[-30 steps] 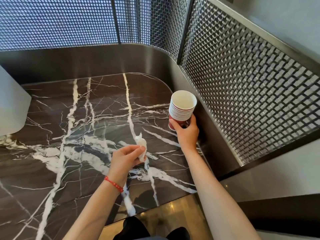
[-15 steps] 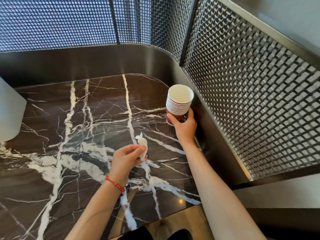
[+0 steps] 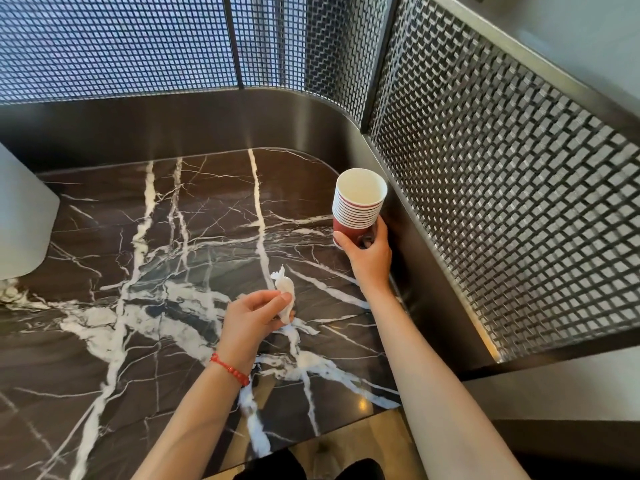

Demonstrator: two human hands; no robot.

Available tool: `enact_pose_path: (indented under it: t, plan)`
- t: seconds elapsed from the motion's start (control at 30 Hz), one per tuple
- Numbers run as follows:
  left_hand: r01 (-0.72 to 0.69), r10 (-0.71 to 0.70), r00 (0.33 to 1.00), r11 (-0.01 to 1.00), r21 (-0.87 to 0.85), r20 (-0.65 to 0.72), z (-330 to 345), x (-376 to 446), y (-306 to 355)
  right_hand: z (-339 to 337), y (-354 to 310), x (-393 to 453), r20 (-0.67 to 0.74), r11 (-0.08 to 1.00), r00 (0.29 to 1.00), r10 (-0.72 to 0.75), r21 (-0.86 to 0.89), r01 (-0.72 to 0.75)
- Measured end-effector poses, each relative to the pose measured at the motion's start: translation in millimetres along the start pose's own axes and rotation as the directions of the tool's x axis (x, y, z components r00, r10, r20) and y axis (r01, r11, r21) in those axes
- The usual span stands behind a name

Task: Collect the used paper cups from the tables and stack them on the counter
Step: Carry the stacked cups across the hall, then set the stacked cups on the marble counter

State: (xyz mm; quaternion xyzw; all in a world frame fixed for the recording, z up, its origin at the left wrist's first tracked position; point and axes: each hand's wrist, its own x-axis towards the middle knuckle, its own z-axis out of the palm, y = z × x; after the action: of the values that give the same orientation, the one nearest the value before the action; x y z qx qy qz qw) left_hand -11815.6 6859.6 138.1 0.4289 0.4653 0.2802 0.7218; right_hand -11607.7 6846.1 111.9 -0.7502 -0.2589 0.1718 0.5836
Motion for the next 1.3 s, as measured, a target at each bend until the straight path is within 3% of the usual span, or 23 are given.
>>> enact_pose_path:
  t: [0.3, 0.5, 0.67, 0.83, 1.07, 1.3]
  plan:
    - [-0.021, 0.021, 0.999, 1.000, -0.003, -0.050, 1, -24, -7, -22, 8, -36, 0.033, 0.999, 0.999, 0.025, -0.049, -0.024]
    - [-0.029, 0.029, 0.991, 1.000, 0.001, -0.128, 3, -50, -22, -46, 8, -73, 0.171, 0.963, 0.981, -0.092, -0.236, 0.131]
    - [-0.047, 0.039, 0.977, 0.998, -0.034, -0.209, 2, -80, -41, -70, 9, -106, 0.348, 0.829, 0.893, -0.285, -0.378, 0.412]
    - [-0.069, 0.056, 0.954, 0.997, -0.032, -0.294, -7, -113, -62, -90, 16, -141, 0.497, 0.582, 0.740, -0.453, -0.464, 0.668]
    - [-0.093, 0.080, 0.945, 0.995, -0.026, -0.319, -25, -164, -90, -119, 28, -204, 0.531, 0.449, 0.670, -0.519, -0.497, 0.742]
    - [-0.044, 0.037, 0.942, 0.999, -0.012, -0.335, -51, -224, -135, -139, 42, -288, 0.564, 0.421, 0.687, -0.458, -0.543, 0.726]
